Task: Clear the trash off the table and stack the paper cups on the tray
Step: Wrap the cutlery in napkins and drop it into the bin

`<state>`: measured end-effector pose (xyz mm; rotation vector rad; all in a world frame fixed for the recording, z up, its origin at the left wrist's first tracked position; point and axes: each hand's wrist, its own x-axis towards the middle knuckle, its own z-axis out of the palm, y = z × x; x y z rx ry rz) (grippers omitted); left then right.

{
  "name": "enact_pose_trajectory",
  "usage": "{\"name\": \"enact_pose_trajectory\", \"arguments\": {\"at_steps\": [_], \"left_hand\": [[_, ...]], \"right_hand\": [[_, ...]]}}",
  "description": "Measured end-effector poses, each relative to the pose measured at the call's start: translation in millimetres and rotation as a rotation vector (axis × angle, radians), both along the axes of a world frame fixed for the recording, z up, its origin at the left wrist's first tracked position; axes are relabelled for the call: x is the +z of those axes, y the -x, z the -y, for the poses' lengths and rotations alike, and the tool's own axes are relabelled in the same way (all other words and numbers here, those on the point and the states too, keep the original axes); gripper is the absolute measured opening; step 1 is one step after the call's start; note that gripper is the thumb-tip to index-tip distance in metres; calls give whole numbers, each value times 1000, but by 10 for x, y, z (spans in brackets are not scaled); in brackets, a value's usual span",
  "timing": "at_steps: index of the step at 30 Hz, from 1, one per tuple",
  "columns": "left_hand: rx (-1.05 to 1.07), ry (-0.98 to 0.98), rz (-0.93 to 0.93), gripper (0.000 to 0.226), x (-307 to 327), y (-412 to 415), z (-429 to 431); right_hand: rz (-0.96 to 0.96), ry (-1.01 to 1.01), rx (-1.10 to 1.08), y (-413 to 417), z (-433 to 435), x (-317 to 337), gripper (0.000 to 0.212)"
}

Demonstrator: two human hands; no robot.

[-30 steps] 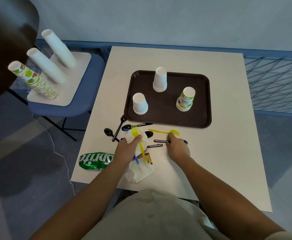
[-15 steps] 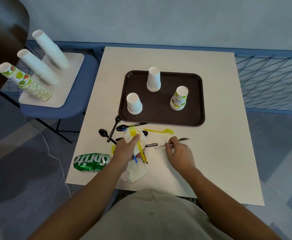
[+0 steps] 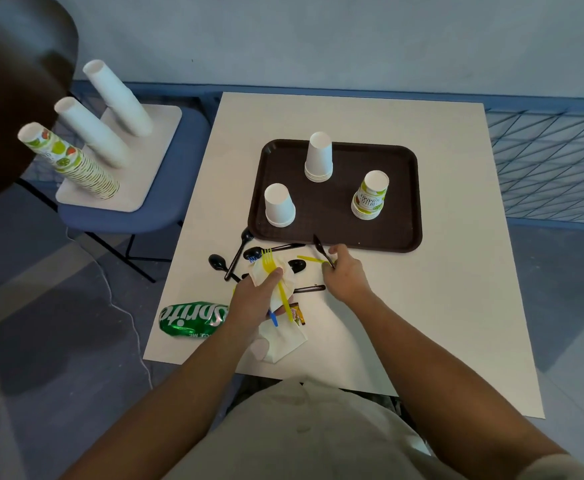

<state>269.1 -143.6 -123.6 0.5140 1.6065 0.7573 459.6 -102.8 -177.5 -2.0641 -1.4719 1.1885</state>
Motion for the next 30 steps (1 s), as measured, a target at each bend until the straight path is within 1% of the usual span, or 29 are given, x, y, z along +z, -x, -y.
{"name": "enact_pose_trajectory", "arguments": {"at_steps": [2, 4, 6, 9, 10, 13, 15, 19, 22, 25, 26, 28, 30], "left_hand": [[7, 1, 9, 18, -7, 6, 1], [3, -8, 17, 11, 10, 6, -2], [5, -9, 22, 11, 13, 12, -7], [8, -16, 19, 6, 8, 43, 2], [12, -14, 19, 6, 6, 51, 7], [30, -3, 17, 9, -17, 66, 23], [36, 1, 18, 10, -27, 69, 21], [21, -3, 19, 7, -30, 65, 4], [16, -14, 13, 7, -13, 55, -14], [26, -16, 8, 16, -4, 80, -31], [35, -16, 18, 16, 2, 89, -28], [37, -22, 33, 8, 20, 114, -11], [37, -28, 27, 8, 27, 144, 12]], "right_hand": [[2, 22, 21, 79, -77, -58, 38], [35, 46, 34, 118, -114, -122, 40], [70, 63, 17, 101, -116, -175, 35], [146, 38, 22, 20, -72, -238, 12], [174, 31, 41, -15, -46, -248, 8], [269, 23, 97, -138, 25, -265, 9], [299, 0, 88, -218, 74, -253, 9], [240, -88, 9, -331, 231, -205, 15], [158, -154, -44, -362, 370, -150, 12], [111, -208, -51, -333, 473, -119, 11], [102, -211, -54, -310, 500, -104, 12], [91, -199, -58, -240, 536, -60, 12], [79, -179, -50, -150, 548, -24, 12]]}}
